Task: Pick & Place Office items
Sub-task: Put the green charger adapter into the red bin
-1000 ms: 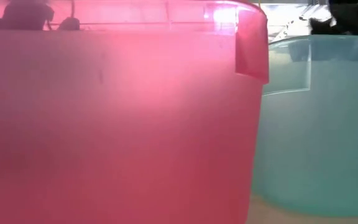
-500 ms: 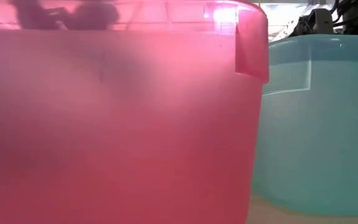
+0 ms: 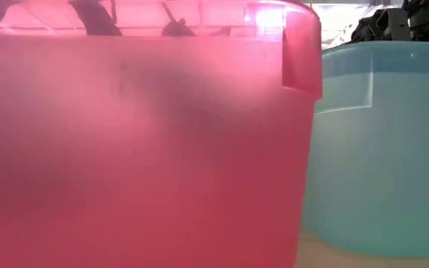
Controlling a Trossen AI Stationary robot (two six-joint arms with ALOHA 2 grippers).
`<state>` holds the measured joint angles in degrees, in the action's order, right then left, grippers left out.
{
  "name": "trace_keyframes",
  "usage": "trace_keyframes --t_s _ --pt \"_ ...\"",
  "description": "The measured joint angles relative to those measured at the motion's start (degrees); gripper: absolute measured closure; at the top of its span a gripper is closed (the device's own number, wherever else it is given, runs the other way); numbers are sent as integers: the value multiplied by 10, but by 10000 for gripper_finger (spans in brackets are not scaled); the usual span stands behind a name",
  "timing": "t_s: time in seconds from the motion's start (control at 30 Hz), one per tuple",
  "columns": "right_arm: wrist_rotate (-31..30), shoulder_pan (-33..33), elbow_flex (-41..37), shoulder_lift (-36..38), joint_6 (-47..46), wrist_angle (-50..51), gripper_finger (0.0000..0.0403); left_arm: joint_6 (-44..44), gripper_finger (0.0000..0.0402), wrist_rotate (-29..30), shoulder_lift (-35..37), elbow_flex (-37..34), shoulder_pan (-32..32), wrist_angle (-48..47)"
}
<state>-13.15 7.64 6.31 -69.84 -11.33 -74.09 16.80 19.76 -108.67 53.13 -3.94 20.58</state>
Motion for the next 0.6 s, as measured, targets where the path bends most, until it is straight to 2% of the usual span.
trace_keyframes --t_s 0.43,0.6 --pt "0 0 0 0 0 17 184 1 92 2 -33 8 -17 -9" --pt "0 0 0 0 0 26 185 -38 117 -12 -33 8 -17 -32"
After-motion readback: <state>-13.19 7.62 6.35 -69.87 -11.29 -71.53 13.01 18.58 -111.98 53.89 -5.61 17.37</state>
